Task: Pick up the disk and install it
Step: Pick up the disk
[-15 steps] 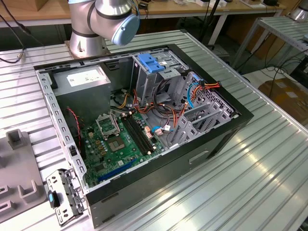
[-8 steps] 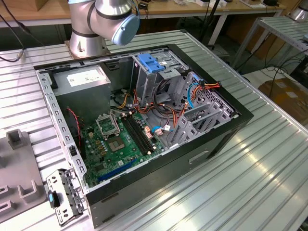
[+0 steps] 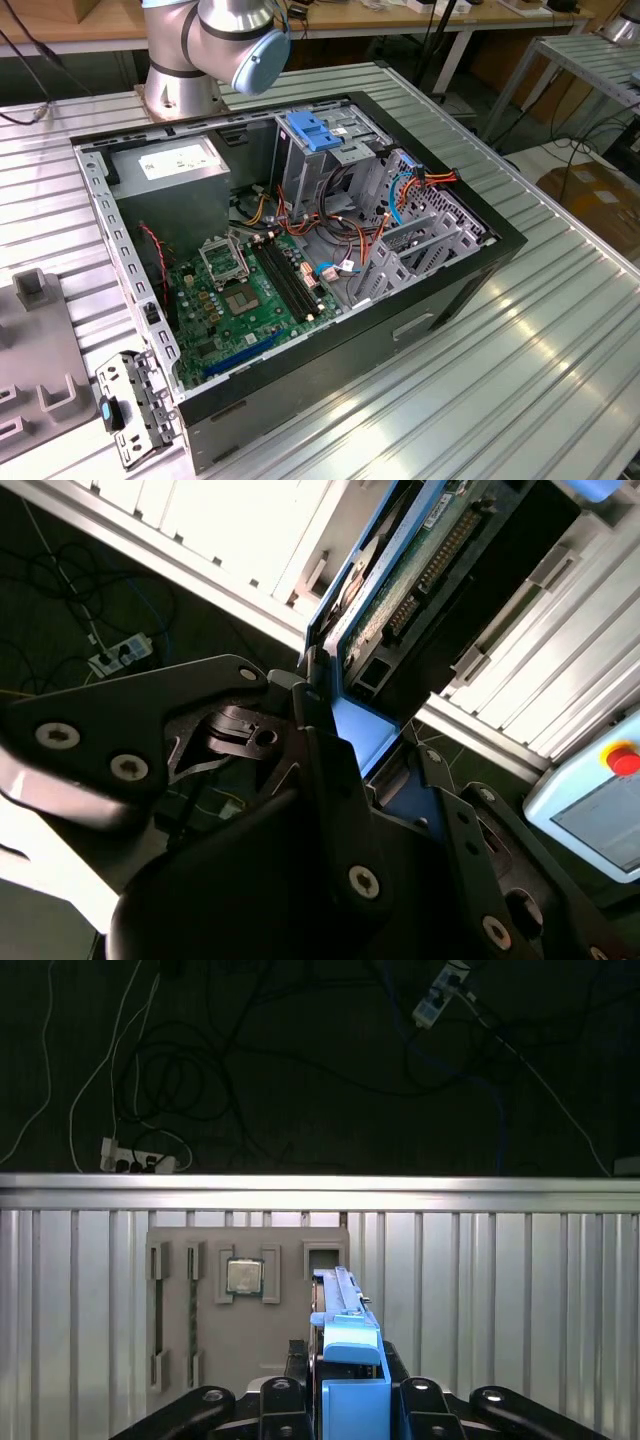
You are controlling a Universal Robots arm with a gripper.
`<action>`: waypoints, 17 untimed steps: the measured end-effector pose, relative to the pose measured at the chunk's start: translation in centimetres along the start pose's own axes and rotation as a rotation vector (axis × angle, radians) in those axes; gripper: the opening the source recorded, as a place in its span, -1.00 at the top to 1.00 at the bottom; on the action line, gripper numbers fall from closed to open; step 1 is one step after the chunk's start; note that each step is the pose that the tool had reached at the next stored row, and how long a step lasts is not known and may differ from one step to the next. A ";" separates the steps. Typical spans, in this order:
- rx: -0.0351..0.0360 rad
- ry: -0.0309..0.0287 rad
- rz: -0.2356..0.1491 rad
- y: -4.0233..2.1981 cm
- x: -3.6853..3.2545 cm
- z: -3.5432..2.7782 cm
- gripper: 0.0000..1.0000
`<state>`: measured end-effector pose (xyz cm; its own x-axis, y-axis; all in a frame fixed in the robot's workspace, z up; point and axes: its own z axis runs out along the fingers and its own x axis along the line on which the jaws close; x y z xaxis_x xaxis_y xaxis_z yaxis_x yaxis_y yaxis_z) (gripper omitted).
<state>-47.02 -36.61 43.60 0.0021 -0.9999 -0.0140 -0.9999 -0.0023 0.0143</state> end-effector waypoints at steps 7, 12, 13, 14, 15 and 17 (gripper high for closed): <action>0.0000 0.0000 0.000 0.01 -0.01 -0.74 0.26; 0.0000 0.0000 0.000 0.02 -0.02 -1.48 0.26; 0.0001 0.0000 0.000 0.02 -0.02 -1.70 0.26; 0.0000 0.0000 0.000 0.03 -0.03 -1.97 0.26; 0.0000 0.0000 0.000 0.03 -0.03 -2.17 0.26; 0.0000 0.0000 0.000 0.03 -0.03 -2.39 0.26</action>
<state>-47.02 -36.61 45.99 0.0021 -0.9999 -0.0139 -0.9999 -0.0023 0.0143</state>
